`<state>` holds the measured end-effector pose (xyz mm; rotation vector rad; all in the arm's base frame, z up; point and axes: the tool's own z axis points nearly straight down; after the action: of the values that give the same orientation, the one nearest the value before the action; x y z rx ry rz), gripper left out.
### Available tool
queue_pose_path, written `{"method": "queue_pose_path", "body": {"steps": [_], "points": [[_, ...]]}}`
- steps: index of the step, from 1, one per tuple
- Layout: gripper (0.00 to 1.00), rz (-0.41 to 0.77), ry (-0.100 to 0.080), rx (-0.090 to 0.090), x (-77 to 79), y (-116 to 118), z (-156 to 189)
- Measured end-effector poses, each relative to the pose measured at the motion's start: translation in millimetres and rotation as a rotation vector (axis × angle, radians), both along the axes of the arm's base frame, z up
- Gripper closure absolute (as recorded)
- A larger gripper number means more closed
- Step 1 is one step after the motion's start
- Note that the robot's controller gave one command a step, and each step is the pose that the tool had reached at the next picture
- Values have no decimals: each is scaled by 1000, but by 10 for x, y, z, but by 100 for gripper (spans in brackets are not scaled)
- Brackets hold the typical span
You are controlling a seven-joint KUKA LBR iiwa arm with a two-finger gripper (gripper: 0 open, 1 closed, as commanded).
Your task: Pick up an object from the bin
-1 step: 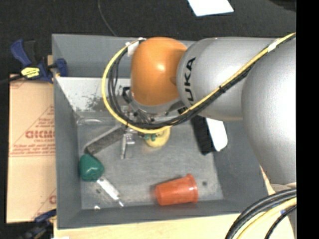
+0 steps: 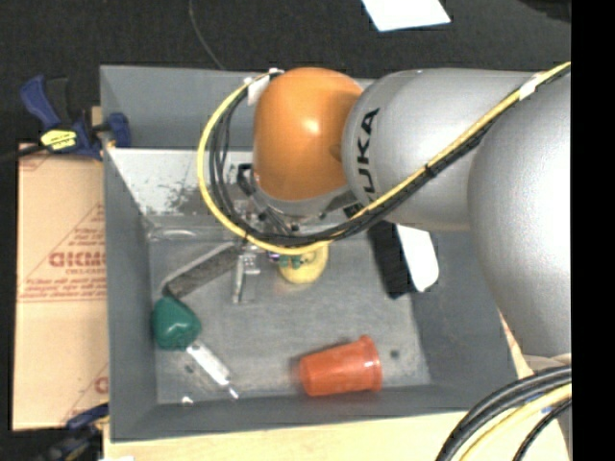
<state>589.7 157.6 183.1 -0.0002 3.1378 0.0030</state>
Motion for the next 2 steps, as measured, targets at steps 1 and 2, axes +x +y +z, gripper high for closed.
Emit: {"method": "queue_pose_path", "body": {"steps": [1, 2], "points": [[0, 131, -6, -1, 454, 23, -1132], [0, 187, -8, 1, 425, 168, -721]]}}
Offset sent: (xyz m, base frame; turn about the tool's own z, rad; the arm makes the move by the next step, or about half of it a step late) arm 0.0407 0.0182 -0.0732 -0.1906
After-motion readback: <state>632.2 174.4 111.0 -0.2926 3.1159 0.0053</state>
